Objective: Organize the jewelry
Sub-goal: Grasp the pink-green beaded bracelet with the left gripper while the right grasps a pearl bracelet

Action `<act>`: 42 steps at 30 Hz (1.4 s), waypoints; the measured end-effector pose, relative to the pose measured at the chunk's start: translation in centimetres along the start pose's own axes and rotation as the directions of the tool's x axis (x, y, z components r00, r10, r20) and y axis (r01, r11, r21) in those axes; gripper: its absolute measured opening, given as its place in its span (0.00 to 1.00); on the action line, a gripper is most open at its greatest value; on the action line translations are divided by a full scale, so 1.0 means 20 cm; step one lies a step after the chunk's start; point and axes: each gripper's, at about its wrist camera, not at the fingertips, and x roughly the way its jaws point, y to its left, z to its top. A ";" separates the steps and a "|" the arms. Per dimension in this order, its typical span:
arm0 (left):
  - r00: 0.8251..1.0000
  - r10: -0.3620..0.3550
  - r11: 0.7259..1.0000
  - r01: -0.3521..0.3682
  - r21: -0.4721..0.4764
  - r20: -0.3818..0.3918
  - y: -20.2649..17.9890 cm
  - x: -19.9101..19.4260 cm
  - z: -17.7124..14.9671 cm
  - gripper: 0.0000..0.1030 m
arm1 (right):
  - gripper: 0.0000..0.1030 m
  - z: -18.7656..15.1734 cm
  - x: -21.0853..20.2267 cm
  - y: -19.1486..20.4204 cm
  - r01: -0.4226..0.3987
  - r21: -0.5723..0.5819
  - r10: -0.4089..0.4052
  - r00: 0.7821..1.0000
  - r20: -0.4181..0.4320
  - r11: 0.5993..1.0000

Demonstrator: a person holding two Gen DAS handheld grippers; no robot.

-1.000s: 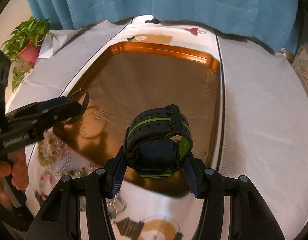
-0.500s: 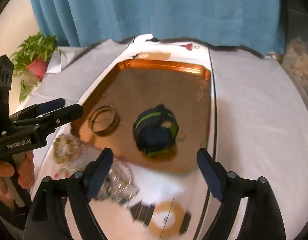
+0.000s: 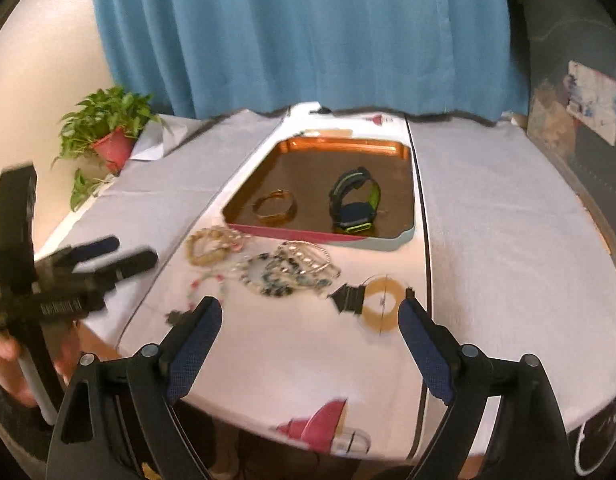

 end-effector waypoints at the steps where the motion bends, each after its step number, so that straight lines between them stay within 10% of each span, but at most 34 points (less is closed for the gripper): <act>1: 1.000 0.011 1.000 -0.011 0.026 0.010 -0.03 -0.03 -0.05 1.00 | 0.87 -0.03 -0.03 0.02 0.005 -0.004 -0.005 1.000 0.010 1.000; 11: 0.992 -0.110 0.994 0.109 0.024 0.057 -0.05 -0.09 -0.23 0.96 | 0.83 -0.29 -0.15 0.10 -0.061 -0.001 0.061 0.997 0.056 0.998; 19: 0.998 -0.030 0.997 0.034 0.067 -0.051 -0.07 0.19 -0.15 0.23 | 0.37 -0.36 0.01 0.06 -0.117 -0.097 0.124 0.990 0.061 0.988; 25: 0.985 -0.126 0.991 0.119 -0.059 -0.116 0.03 0.36 -0.09 0.10 | 0.24 -0.21 0.26 -0.05 -0.142 -0.086 0.146 0.988 0.048 0.986; 42: 0.989 -0.094 0.994 0.101 0.050 -0.118 -0.01 0.39 -0.08 0.04 | 0.06 0.12 0.65 -0.04 -0.143 -0.241 0.139 0.990 -0.035 0.960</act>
